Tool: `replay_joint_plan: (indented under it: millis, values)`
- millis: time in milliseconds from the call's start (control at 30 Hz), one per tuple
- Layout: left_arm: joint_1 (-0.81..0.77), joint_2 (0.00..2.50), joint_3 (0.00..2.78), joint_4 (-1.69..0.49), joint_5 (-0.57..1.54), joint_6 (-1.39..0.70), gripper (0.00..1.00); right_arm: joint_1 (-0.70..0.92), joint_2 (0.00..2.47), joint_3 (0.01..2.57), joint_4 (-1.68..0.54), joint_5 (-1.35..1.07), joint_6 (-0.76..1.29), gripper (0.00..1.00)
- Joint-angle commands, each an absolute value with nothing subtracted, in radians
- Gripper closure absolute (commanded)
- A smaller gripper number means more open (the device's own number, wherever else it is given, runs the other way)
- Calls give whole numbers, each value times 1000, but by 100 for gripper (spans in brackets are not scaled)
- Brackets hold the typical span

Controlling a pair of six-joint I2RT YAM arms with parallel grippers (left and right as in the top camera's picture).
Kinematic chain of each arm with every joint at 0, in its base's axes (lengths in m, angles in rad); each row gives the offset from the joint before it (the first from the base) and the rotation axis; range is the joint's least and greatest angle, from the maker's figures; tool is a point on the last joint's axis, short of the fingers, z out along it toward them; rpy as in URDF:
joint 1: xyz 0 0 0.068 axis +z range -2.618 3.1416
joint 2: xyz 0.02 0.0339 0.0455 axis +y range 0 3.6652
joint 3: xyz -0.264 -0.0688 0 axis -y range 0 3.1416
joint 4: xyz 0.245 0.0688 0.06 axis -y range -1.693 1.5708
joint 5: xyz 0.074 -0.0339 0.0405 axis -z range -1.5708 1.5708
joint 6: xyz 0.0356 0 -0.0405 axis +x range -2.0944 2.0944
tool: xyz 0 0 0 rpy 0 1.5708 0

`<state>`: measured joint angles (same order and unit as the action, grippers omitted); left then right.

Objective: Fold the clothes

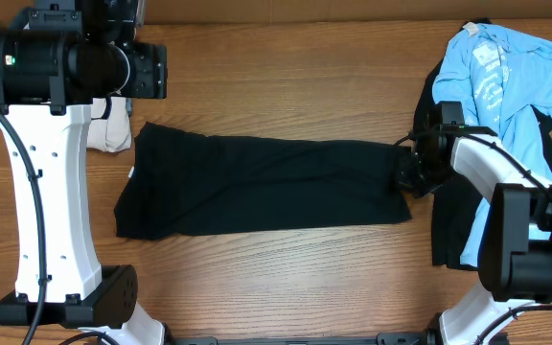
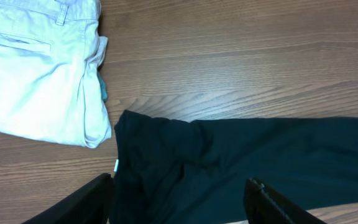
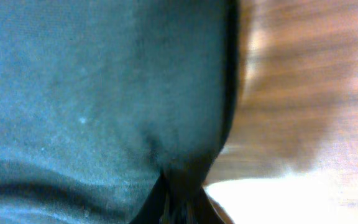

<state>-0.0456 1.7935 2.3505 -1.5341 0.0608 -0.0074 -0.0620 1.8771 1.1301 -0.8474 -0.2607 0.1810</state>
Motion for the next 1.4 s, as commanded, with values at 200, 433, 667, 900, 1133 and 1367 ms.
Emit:
replay_joint_plan:
  millis: [200, 433, 667, 900, 1133, 1367]
  values:
    - [-44, 1785, 2365, -1523, 67, 1, 30, -211, 1755, 1351, -1132, -295, 128, 96]
    - [-44, 1785, 2365, -1523, 68, 1, 29, -150, 1685, 1420, -1237, -298, 73, 96]
    - [-44, 1786, 2365, -1523, 68, 0, 29, 55, 1679, 1421, -1182, -316, 89, 96]
    - [-44, 1786, 2365, -1520, 68, 0, 28, 331, 1705, 1421, -1060, -276, 177, 96]
    - [-44, 1787, 2365, -1518, 68, 0, 27, 496, 1810, 1421, -931, -263, 255, 96]
    - [-44, 1790, 2365, -1525, 68, 0, 25, 563, 1850, 1426, -892, -281, 263, 29]
